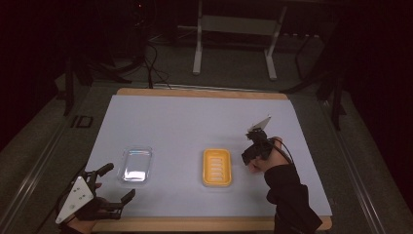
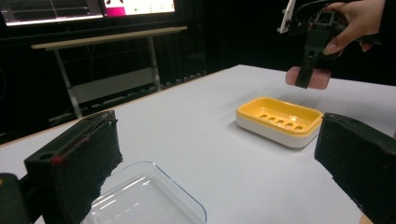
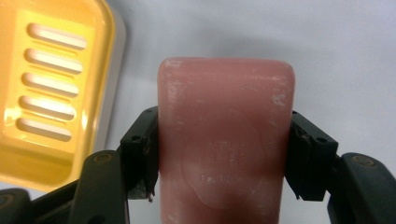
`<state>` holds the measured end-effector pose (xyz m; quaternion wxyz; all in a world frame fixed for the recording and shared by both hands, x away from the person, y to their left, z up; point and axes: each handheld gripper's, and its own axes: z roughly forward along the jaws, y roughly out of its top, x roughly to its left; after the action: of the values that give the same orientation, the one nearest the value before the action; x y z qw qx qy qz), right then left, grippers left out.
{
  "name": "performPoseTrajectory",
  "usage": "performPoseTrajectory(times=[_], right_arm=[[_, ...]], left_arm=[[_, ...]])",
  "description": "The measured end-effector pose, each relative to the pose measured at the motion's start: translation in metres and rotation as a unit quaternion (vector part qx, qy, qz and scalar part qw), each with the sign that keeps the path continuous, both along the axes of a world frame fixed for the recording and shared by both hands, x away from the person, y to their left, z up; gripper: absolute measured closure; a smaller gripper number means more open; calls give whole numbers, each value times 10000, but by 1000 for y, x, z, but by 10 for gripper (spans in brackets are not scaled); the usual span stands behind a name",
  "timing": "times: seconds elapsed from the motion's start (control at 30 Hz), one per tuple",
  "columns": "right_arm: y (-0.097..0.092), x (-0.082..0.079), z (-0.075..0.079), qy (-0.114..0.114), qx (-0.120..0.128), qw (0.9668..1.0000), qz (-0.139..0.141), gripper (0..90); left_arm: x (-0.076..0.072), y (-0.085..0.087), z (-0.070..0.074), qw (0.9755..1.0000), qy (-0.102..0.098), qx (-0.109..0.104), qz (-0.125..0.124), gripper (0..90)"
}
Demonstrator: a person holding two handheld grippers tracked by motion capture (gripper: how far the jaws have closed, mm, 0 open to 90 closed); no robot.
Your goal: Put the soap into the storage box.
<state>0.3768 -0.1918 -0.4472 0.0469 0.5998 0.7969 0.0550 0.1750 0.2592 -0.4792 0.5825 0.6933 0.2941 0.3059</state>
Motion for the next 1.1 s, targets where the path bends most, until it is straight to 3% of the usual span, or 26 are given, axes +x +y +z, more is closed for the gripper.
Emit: performPoseTrajectory(times=[0.43,0.83,1.1], right_arm=[[29,1,12,27,100,9999,24,375],[78,1,14,18,148,9999,49,374],[104,-1,9,139,286,9995,-33,374]], left_arm=[[-1,-1,1,9999,73,-78,21,6],[1,-6,5,9995,62,-225,-212,6],[-1,-5,8,9992,5,-267,-307,6]])
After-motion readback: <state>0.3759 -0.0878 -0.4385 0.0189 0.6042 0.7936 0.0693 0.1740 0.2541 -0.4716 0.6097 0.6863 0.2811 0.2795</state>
